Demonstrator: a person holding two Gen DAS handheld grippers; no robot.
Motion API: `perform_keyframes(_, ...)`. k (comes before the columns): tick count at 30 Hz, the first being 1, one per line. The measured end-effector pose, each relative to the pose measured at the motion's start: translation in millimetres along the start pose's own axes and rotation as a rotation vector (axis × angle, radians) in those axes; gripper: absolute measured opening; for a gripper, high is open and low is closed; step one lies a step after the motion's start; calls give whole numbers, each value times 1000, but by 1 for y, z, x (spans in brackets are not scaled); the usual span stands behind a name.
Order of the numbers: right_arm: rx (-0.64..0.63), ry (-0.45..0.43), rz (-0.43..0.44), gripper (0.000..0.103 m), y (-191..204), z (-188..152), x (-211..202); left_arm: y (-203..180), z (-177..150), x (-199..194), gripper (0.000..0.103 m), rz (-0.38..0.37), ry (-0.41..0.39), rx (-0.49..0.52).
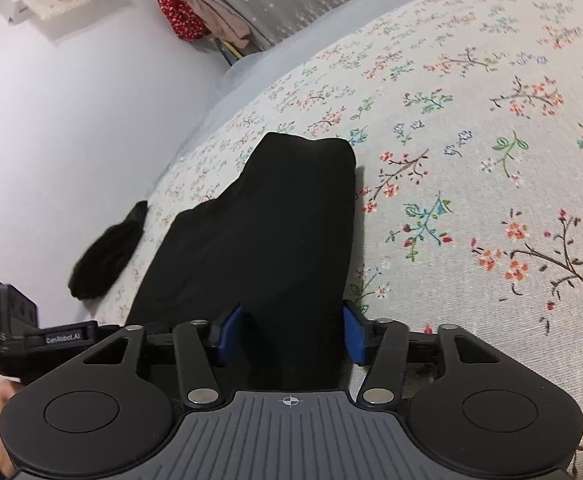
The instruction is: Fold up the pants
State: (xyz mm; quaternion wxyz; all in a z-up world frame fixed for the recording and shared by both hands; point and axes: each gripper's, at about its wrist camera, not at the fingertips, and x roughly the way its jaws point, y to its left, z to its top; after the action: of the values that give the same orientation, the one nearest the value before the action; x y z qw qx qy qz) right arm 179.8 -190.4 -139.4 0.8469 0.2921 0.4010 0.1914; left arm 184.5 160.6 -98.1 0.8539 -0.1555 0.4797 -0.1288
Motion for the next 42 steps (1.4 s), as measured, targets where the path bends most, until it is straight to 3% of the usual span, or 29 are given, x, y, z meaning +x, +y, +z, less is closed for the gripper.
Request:
perform_keyframes(2, -39, -3, -43, 26, 6, -1, 2, -7, 1, 0, 52, 25, -18, 22)
perform_keyframes(6, -183, -29, -113, 14, 30, 1, -2, -20, 8, -8, 46, 38, -62, 51)
perform_keyframes(11, -372, -84, -179, 12, 58, 8, -11, -36, 26, -12, 45, 12, -118, 65)
perform_keyframes(20, -461, -218, -285, 12, 55, 65, -30, -83, 91, 29, 45, -73, -238, 92)
perform_keyframes(24, -462, -255, -323, 12, 40, 108, -24, -83, 109, 79, 49, -84, -182, 58)
perform_keyframes(25, -455, -249, -333, 12, 34, 118, -19, -79, 111, 96, 50, -62, -150, 38)
perform_keyframes(27, -423, -207, -344, 13, 14, 133, -3, -74, 109, 121, 67, 41, -122, 41)
perform_keyframes(28, -396, -172, -356, 16, 1, 137, 10, -71, 105, 125, 74, 36, -146, 66)
perform_keyframes(30, -344, -86, -420, 25, -26, 137, 34, -73, 102, 122, 77, 49, -163, 116)
perform_keyframes(32, -318, -112, -417, 41, -47, 128, 36, -77, 102, 116, 78, 76, -175, 140)
perform_keyframes(33, -295, -135, -402, 43, -54, 125, 32, -78, 101, 114, 78, 88, -183, 150)
perform_keyframes(37, -213, -129, -390, 50, -61, 132, 18, -77, 101, 105, 78, 123, -196, 118)
perform_keyframes(39, -245, -137, -409, 50, -54, 132, 7, -78, 97, 96, 77, 172, -218, 117)
perform_keyframes(42, -318, -143, -452, 50, -43, 125, -5, -96, 86, 76, 72, 265, -277, 197)
